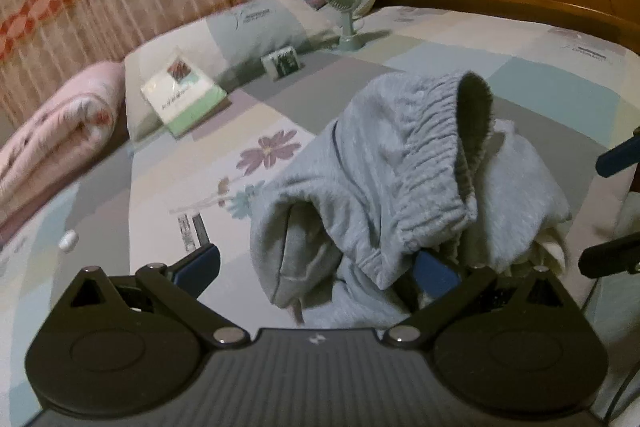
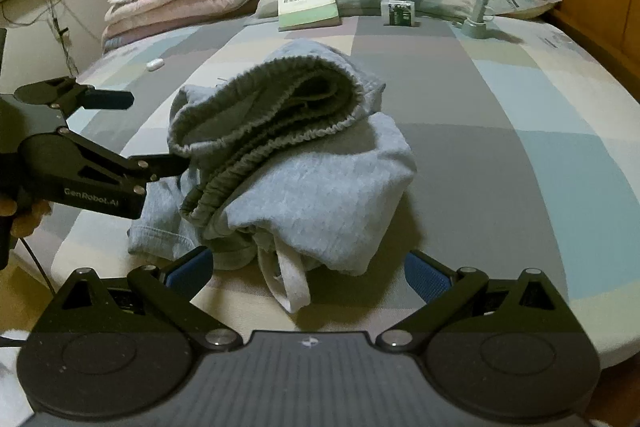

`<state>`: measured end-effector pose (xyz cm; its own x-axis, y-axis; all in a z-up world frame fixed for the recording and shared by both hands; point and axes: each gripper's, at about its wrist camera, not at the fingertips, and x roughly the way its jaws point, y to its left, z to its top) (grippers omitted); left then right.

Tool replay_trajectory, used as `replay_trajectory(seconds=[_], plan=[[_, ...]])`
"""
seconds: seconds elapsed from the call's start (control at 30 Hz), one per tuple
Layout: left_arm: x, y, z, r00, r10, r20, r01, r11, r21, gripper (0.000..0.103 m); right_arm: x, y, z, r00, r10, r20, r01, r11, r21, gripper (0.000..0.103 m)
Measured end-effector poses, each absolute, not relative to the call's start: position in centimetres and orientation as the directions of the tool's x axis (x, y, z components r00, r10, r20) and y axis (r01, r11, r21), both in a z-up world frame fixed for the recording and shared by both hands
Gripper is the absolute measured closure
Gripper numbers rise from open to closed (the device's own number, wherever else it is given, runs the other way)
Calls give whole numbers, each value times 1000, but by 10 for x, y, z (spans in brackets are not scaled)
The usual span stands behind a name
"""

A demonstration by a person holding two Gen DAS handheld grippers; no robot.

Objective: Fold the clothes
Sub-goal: 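Move both tools toward the crumpled grey sweatpants, reaching for the waistband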

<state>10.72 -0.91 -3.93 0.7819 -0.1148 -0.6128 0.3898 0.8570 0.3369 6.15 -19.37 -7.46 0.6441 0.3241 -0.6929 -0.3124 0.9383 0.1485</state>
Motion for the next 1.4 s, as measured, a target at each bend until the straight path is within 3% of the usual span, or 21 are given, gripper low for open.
replay_trajectory(seconds=[0.2, 0.37, 0.77, 0.87, 1.07, 1.4], plan=[[91, -42, -43, 761, -232, -606, 550, 726, 413, 1, 54, -196, -73, 655, 336, -677, -310, 936, 164, 0], [94, -53, -48, 795, -216, -567, 551, 649, 525, 1, 51, -198, -71, 660, 331, -674, -318, 937, 148, 0], [104, -9, -51, 773, -166, -612, 567, 615, 549, 1, 57, -194, -78, 638, 327, -697, -318, 937, 148, 0], [105, -16, -60, 751, -201, -629, 613, 567, 551, 1, 60, -189, -78, 634, 323, -703, -325, 936, 138, 0], [120, -28, -69, 821, -193, -537, 562, 439, 701, 0, 61, -188, -77, 636, 297, -712, -310, 944, 116, 0], [178, -25, -30, 875, -220, -432, 481, 502, 719, 0, 74, -187, -75, 635, 290, -716, -306, 945, 111, 0]])
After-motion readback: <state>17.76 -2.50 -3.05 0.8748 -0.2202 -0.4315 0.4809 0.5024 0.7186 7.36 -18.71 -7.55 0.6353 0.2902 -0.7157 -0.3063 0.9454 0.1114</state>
